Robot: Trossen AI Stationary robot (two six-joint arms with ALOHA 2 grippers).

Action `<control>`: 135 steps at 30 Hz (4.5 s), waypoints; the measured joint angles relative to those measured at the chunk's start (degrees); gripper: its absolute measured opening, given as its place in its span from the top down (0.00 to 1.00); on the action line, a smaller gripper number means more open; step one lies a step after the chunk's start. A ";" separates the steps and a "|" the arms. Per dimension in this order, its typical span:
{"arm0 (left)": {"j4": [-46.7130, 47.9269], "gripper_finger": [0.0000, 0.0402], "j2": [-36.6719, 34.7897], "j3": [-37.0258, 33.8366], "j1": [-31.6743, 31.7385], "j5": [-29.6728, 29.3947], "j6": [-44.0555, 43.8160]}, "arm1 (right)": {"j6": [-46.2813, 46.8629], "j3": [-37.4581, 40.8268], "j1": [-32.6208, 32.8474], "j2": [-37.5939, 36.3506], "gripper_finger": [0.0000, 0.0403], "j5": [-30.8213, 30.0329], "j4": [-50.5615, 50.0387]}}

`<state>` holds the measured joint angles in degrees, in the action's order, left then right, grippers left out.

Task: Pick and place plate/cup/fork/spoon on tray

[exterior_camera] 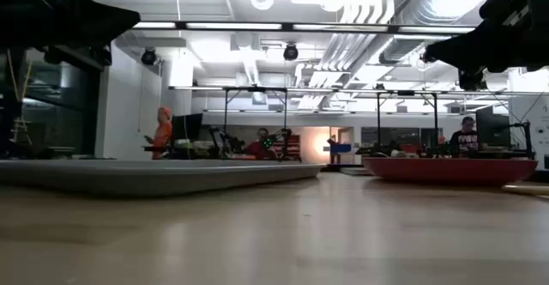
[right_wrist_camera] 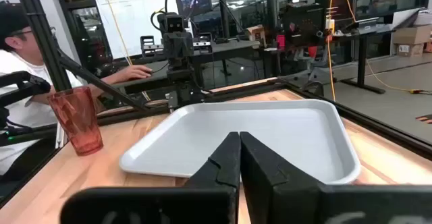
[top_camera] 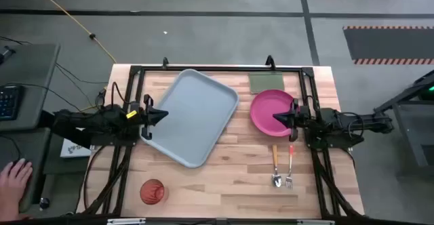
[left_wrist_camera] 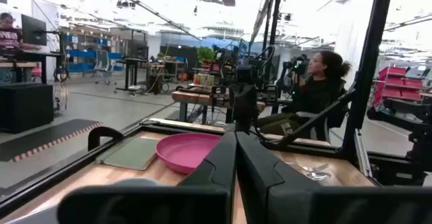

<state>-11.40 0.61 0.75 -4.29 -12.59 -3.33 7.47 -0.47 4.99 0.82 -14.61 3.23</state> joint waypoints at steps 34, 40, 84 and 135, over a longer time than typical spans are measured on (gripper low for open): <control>0.00 0.99 -0.01 0.00 0.00 0.01 0.00 | 0.00 0.01 0.00 0.02 0.99 0.00 0.00; 0.00 0.99 0.00 0.01 -0.02 0.01 0.07 | 0.00 0.00 -0.02 0.02 0.99 0.02 0.00; 0.00 0.99 0.01 0.00 -0.01 0.01 0.07 | 0.00 0.00 0.00 0.01 0.99 0.01 0.02; 0.00 0.99 -0.01 0.00 -0.01 0.00 0.07 | -16.61 0.02 -1.01 1.42 0.99 -8.20 40.80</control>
<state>-11.40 0.60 0.75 -4.31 -12.59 -3.26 -9.14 -0.45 3.99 2.24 -22.81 44.03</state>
